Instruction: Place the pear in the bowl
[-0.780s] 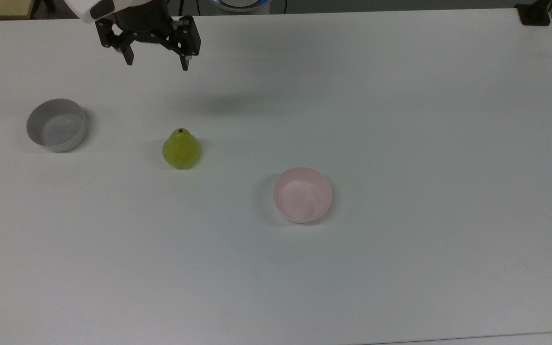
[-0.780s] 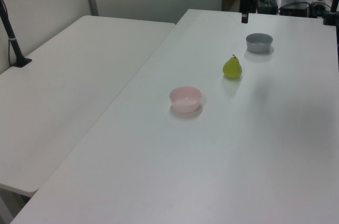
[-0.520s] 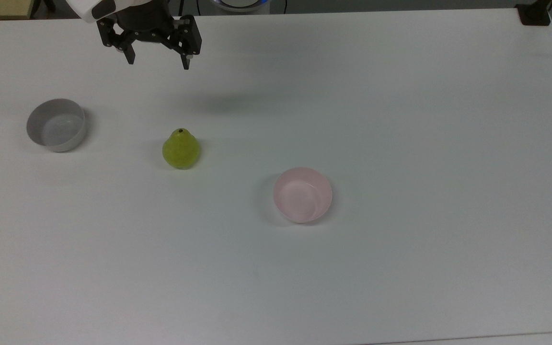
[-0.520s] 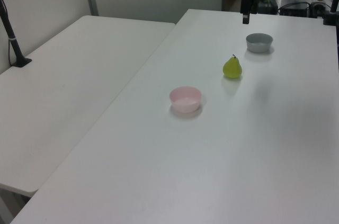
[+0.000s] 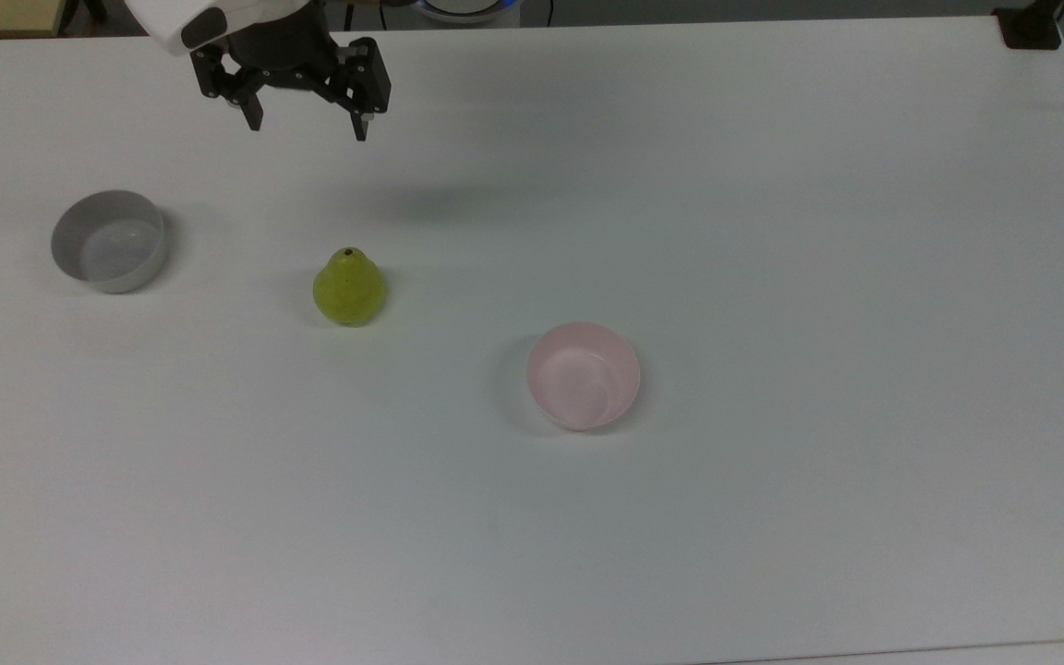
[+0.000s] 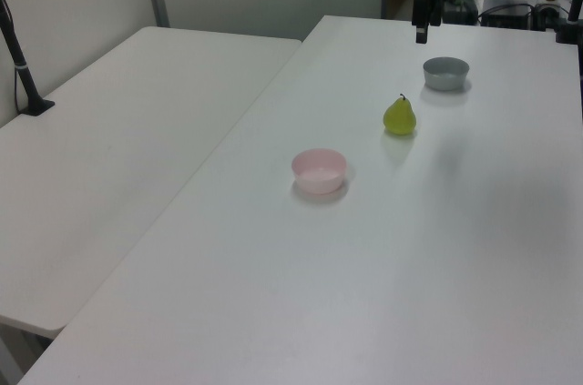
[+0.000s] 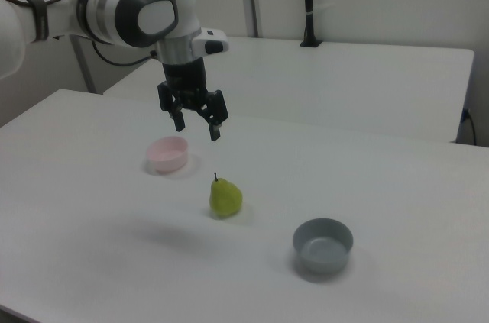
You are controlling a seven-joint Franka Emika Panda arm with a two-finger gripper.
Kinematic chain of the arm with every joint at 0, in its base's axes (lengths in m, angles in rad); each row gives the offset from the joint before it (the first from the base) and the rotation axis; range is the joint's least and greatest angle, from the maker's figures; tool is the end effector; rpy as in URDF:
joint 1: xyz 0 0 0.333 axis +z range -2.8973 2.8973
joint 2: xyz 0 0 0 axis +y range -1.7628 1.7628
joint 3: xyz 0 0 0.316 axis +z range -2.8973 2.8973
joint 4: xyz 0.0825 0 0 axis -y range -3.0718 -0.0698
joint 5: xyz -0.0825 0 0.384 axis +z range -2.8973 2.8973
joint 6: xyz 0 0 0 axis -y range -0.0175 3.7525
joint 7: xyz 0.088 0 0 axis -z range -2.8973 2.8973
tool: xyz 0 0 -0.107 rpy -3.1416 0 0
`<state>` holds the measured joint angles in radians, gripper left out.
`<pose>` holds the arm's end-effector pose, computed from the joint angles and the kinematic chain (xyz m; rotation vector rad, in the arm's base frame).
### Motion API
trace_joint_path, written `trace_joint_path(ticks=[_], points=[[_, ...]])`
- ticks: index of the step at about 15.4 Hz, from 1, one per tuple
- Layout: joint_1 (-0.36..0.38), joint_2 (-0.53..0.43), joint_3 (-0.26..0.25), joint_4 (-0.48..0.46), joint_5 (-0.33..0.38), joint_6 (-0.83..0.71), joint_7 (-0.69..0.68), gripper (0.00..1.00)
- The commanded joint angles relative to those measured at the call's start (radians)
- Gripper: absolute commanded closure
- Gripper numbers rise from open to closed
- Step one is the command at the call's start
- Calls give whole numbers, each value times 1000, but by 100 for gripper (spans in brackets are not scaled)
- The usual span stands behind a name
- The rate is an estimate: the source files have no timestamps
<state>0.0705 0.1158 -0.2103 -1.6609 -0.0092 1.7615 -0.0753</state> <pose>0.5919 -0.0784 0.5328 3.1084 -0.0956 -0.0251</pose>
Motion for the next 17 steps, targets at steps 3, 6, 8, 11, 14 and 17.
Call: trace_joint_path(ticks=[3, 6, 8, 11, 14, 17], points=[[14, 123, -38, 44, 3, 23, -93, 0], [17, 203, -55, 44, 3, 99, -103, 0], [25, 251, -55, 46, 2, 136, -103, 0], [51, 309, -55, 44, -6, 190, -100, 0], [72, 357, -54, 43, -8, 248, -90, 0], [78, 375, -52, 38, -38, 265, -90, 0]])
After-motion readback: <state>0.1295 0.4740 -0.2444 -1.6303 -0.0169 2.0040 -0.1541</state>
